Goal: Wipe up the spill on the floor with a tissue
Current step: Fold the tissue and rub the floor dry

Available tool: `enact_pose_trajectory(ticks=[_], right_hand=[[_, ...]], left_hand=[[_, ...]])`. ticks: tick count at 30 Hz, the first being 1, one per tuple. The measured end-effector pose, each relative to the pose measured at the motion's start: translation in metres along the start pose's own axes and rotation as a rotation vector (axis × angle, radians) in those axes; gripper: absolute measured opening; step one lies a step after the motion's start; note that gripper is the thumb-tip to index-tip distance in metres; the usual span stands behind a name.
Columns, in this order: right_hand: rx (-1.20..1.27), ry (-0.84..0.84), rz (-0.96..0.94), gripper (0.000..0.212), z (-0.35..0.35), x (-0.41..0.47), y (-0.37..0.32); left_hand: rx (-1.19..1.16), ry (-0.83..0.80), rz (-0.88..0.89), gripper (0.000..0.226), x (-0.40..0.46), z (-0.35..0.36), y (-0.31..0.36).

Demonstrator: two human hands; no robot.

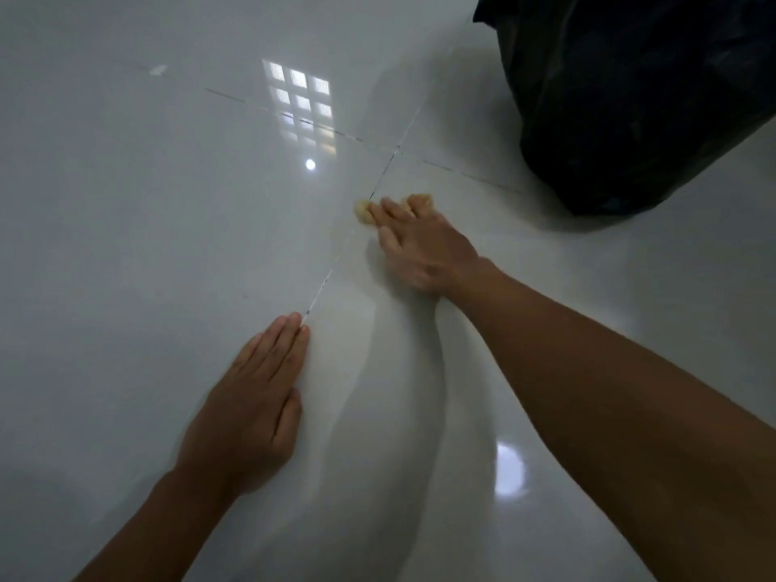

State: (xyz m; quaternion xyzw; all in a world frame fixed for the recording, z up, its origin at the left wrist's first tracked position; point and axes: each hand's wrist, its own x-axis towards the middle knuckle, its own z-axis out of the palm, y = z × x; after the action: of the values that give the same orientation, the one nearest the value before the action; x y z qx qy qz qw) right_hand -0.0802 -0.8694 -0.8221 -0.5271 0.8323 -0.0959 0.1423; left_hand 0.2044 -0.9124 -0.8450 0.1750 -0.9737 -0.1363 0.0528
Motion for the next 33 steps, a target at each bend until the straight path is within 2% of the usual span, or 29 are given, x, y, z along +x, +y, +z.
enact_pose_trajectory(ticks=[2, 5, 7, 9, 12, 14, 16, 18, 22, 25, 28, 31, 33], right_hand=[[-0.002, 0.042, 0.024, 0.055, 0.008, 0.007, -0.023], [0.006, -0.001, -0.225, 0.060, 0.040, -0.071, -0.061], [-0.011, -0.034, -0.271, 0.061, 0.028, -0.111, -0.028], [-0.048, 0.002, -0.111, 0.062, 0.007, -0.108, 0.028], [-0.027, 0.014, 0.293, 0.068, -0.014, -0.110, 0.097], [-0.021, 0.092, 0.392, 0.071, -0.006, -0.145, 0.103], [-0.012, 0.164, 0.462, 0.074, 0.013, -0.189, 0.075], [0.056, 0.153, 0.471, 0.078, 0.028, -0.222, 0.034], [0.107, 0.101, 0.303, 0.075, 0.043, -0.261, -0.024], [0.134, 0.121, 0.227, 0.071, 0.041, -0.281, -0.028], [0.110, 0.224, 0.163, 0.058, 0.029, -0.284, -0.020], [0.103, 0.346, 0.202, 0.054, 0.016, -0.283, -0.014], [0.149, 0.308, 0.301, 0.054, 0.012, -0.280, -0.014]], left_hand=[[0.001, 0.011, -0.008, 0.064, 0.000, 0.001, -0.003], [-0.010, 0.004, -0.016, 0.065, -0.003, 0.002, -0.004], [-0.029, 0.006, -0.018, 0.065, -0.002, 0.001, -0.002], [-0.031, 0.011, -0.017, 0.065, 0.000, 0.000, -0.002], [-0.038, 0.024, -0.031, 0.064, 0.000, -0.002, 0.001], [-0.037, 0.023, -0.023, 0.064, -0.001, -0.001, 0.001], [-0.041, 0.039, -0.025, 0.064, 0.000, -0.002, 0.000], [-0.034, 0.042, -0.033, 0.064, -0.001, -0.001, 0.000], [-0.024, 0.035, -0.050, 0.064, -0.002, -0.001, 0.002], [-0.012, 0.048, -0.073, 0.063, -0.003, -0.001, 0.006], [0.018, 0.024, -0.082, 0.063, -0.003, -0.001, 0.010], [0.098, -0.047, -0.062, 0.063, -0.007, -0.003, 0.013], [0.120, -0.082, -0.073, 0.066, -0.009, -0.005, 0.015]])
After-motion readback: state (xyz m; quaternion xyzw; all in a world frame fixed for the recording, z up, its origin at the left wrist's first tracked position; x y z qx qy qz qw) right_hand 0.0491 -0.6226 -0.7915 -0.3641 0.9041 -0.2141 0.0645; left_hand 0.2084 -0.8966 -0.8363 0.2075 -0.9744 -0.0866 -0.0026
